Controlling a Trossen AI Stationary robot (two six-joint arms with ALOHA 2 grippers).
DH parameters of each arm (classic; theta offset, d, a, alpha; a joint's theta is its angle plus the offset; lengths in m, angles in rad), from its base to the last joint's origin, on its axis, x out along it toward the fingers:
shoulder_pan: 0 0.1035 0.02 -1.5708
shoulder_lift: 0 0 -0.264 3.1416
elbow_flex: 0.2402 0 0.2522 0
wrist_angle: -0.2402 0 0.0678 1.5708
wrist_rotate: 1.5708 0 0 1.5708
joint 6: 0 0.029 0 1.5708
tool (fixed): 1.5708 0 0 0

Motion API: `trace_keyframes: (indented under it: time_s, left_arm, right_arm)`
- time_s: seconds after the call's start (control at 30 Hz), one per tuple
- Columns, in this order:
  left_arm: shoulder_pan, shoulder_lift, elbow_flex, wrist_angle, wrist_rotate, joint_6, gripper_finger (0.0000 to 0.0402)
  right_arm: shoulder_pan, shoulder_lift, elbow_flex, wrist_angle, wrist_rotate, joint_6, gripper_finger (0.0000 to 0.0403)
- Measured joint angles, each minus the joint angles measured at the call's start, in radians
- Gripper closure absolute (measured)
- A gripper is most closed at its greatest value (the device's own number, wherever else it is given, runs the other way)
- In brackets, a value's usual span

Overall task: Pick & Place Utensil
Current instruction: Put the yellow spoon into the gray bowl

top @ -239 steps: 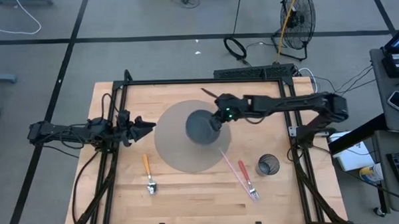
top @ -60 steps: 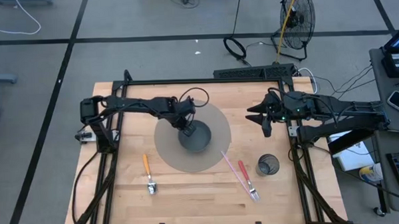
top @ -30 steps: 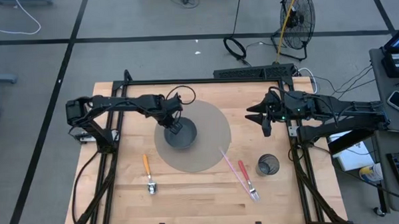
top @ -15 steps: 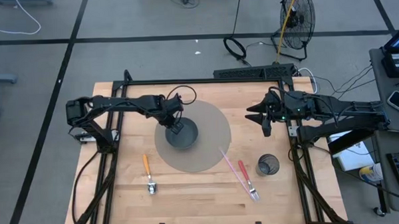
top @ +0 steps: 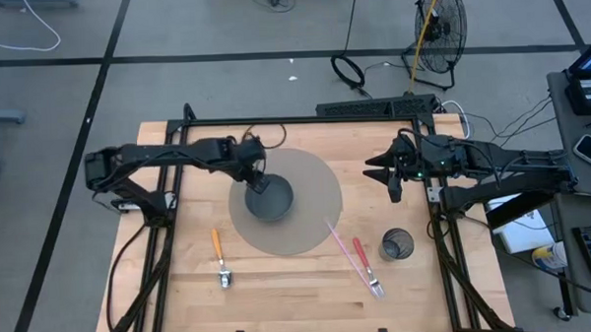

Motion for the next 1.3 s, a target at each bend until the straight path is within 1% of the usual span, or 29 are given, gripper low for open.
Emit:
trace_keyframes:
  time_s: [0.07, 0.13, 0.27, 0.43, 0.57, 0.67, 0.8, 0.93, 1.03, 1.17, 1.3]
  left_arm:
    - [0.0, -0.057, 0.001, -0.011, 0.001, -0.017, 0.0209]
    - [-0.006, -0.118, 0.001, -0.06, 0.002, -0.06, 0.0204]
    - [-0.067, -0.235, 0.001, -0.224, -0.001, -0.193, 0.0204]
    - [-0.233, -0.338, 0.001, -0.366, -0.082, -0.434, 0.0219]
    - [-0.375, -0.371, 0.001, -0.426, -0.129, -0.645, 0.0231]
    - [-0.478, -0.368, 0.001, -0.454, -0.14, -0.792, 0.024]
    - [-0.612, -0.331, 0.001, -0.485, -0.178, -1.002, 0.0247]
    - [-0.718, -0.265, 0.001, -0.533, -0.164, -1.226, 0.0246]
    - [-0.782, -0.215, 0.0, -0.528, -0.152, -1.362, 0.0226]
    - [-0.823, -0.14, 0.0, -0.512, -0.129, -1.505, 0.0183]
    - [-0.828, -0.043, 0.0, -0.51, -0.017, -1.604, 0.0144]
  right_arm:
    - [0.0, 0.0, 0.0, 0.0, 0.0, 0.0, 0.025]
    - [0.0, 0.0, 0.0, 0.0, -0.001, 0.007, 0.025]
    - [0.0, 0.0, 0.0, -0.001, -0.003, 0.011, 0.025]
    - [0.0, 0.001, 0.0, 0.002, -0.003, 0.0, 0.025]
    - [0.0, 0.001, 0.0, 0.018, -0.003, -0.021, 0.025]
    - [0.0, 0.001, 0.0, 0.035, -0.005, -0.037, 0.025]
    - [0.0, 0.001, 0.0, 0.034, -0.013, -0.057, 0.025]
    - [0.0, 0.001, 0.0, 0.032, -0.066, -0.092, 0.025]
    - [0.0, 0.0, 0.0, 0.031, -0.1, -0.125, 0.025]
    - [0.0, 0.0, 0.0, 0.031, -0.113, -0.171, 0.025]
    - [0.0, 0.0, 0.0, 0.03, -0.113, -0.2, 0.025]
